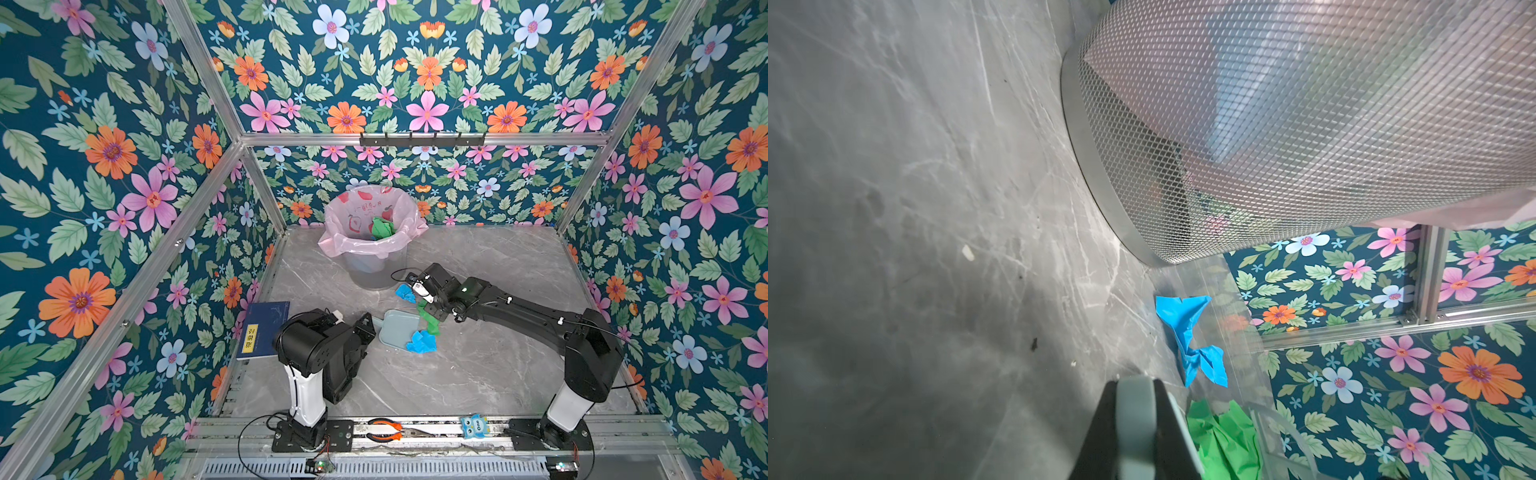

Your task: Sweep away the paper scraps from the table

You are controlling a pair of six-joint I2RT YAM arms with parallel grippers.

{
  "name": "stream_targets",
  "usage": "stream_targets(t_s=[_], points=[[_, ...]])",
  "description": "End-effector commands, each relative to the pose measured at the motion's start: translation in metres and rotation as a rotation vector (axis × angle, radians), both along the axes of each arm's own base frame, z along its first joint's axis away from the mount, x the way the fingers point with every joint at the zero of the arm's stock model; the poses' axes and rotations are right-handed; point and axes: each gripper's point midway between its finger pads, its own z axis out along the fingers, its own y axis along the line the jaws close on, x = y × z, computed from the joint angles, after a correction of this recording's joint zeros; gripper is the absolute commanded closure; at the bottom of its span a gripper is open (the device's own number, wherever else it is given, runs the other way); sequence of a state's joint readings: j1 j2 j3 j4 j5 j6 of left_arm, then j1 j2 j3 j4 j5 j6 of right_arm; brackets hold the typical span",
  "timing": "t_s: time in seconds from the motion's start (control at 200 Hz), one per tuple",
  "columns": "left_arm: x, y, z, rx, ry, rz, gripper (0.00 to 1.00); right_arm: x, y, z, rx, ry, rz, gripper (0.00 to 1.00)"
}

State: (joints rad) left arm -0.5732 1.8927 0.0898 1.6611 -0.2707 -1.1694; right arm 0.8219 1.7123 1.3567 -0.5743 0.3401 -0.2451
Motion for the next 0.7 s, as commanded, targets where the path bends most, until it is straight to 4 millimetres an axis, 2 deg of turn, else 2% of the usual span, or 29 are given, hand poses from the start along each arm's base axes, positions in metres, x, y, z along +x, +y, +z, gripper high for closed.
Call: stream_targets(t_s=[0.0,0.1,0.18,0.285,0.465,0.695], points=[[0.003,-0.006,0.0,0.004,-0.009,-0.024,1.0,-0.005,-0.02,0.01,0.05,0.005,-0.197,1.0],[0.005,-0.01,-0.003,-0.007,0.0,-0.036,1.0,-0.016,-0.018,0.008,0.101,0.07,-0.227,1.0],[0.004,-0.008,-0.004,-0.011,0.006,-0.024,1.0,-0.012,-0.023,0.007,0.086,0.04,-0.253,1.0],[-0.003,0.01,-0.003,0.008,0.007,0.038,1.0,0.002,-0.024,0.012,0.05,-0.031,-0.248,1.0],[-0.013,0.036,0.005,0.032,-0.01,0.143,1.0,0.019,-0.017,0.013,0.008,-0.036,-0.295,1.0],[-0.009,0.046,0.001,0.011,-0.004,0.223,1.0,0.016,-0.012,-0.005,0.002,0.052,-0.377,1.0]])
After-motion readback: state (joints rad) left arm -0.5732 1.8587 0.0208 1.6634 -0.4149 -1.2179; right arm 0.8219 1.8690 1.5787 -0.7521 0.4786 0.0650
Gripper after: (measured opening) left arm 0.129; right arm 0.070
